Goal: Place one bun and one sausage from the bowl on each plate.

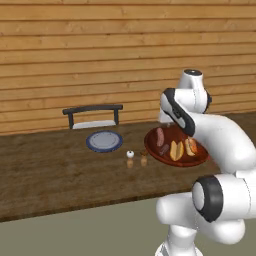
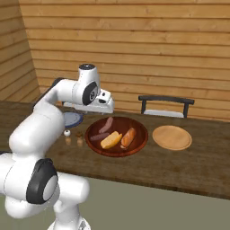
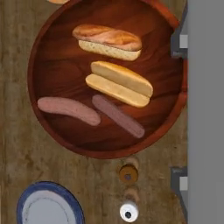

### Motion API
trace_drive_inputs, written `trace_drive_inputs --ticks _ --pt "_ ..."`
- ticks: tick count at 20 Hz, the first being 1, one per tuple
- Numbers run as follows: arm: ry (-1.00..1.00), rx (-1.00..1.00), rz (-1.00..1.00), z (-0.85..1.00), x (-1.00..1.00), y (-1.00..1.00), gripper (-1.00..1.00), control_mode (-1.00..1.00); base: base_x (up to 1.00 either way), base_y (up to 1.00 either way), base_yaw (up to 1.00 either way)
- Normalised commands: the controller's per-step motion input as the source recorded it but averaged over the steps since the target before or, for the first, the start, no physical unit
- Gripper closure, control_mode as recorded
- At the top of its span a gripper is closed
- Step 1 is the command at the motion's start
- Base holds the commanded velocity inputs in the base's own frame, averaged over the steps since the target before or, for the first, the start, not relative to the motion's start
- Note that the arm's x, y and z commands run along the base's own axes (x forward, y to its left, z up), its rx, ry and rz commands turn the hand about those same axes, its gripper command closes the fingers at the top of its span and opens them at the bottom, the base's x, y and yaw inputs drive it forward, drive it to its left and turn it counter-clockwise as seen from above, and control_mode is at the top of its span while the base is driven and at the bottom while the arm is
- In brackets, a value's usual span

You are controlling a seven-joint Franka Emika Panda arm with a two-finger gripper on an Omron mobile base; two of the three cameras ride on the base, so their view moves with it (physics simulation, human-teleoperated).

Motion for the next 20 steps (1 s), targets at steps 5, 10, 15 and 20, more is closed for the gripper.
trace_drive_inputs --ticks 5,10,15,20 --pt "0.12 0.0 -0.09 -0.57 0.94 -1.0 -1.0 -1.0 0.0 0.0 0.0" --pt "0.18 0.0 -0.09 -0.47 0.43 -0.88 -1.0 -1.0 0.0 0.0 0.0" --pt "0.14 0.0 -0.06 -0.5 0.0 -0.29 -1.0 -1.0 0.0 0.0 0.0" --pt "0.0 0.03 -0.01 -0.51 0.0 -0.08 -1.0 -1.0 0.0 0.0 0.0"
